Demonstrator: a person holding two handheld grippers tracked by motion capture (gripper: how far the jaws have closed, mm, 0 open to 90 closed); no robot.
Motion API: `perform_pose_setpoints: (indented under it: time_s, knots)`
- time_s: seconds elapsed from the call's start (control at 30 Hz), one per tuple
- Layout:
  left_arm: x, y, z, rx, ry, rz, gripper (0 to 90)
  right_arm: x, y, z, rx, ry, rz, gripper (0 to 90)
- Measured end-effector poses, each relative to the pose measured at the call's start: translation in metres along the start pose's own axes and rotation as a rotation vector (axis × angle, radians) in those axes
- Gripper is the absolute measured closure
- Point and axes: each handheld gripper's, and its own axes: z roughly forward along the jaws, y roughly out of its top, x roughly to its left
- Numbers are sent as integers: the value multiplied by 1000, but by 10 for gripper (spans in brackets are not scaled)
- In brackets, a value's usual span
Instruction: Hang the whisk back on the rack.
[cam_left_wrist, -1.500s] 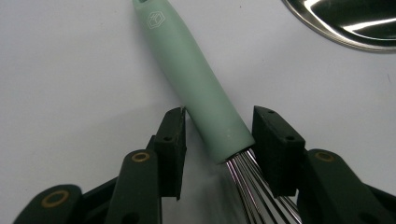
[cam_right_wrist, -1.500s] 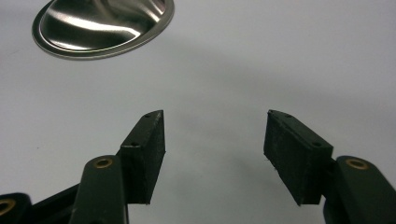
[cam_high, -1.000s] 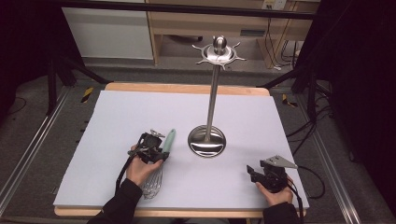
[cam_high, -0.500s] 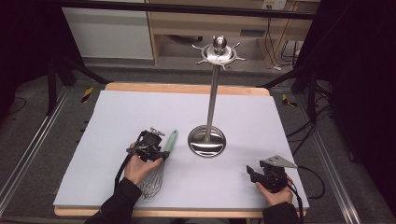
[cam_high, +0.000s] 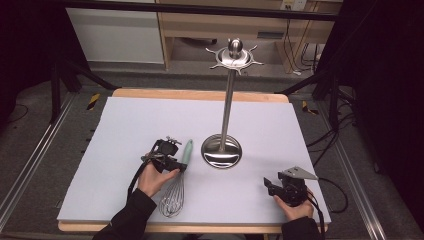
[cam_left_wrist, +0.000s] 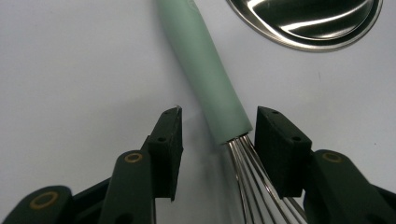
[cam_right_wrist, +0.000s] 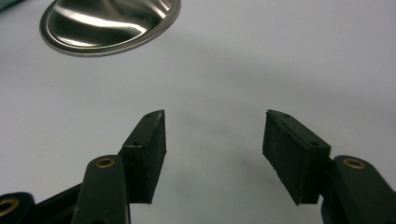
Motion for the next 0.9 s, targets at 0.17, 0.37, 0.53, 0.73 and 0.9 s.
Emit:
perform_pose_setpoints:
  time_s: [0.17,0.37,0.53,0.73,0.9]
  knots:
    - [-1,0,2,3,1,1,537,0,0,0,1,1,-1,398]
    - [-6,2,3,0,19,13,525,0,0,0,6,4,3,399]
    - [-9,2,12,33,51,4,532,0,0,0,12,10,8,413]
    - [-7,5,18,53,58,-52,589,0,0,0,15,14,10,419]
    - [-8,5,18,58,72,-67,634,0,0,0,15,15,9,423]
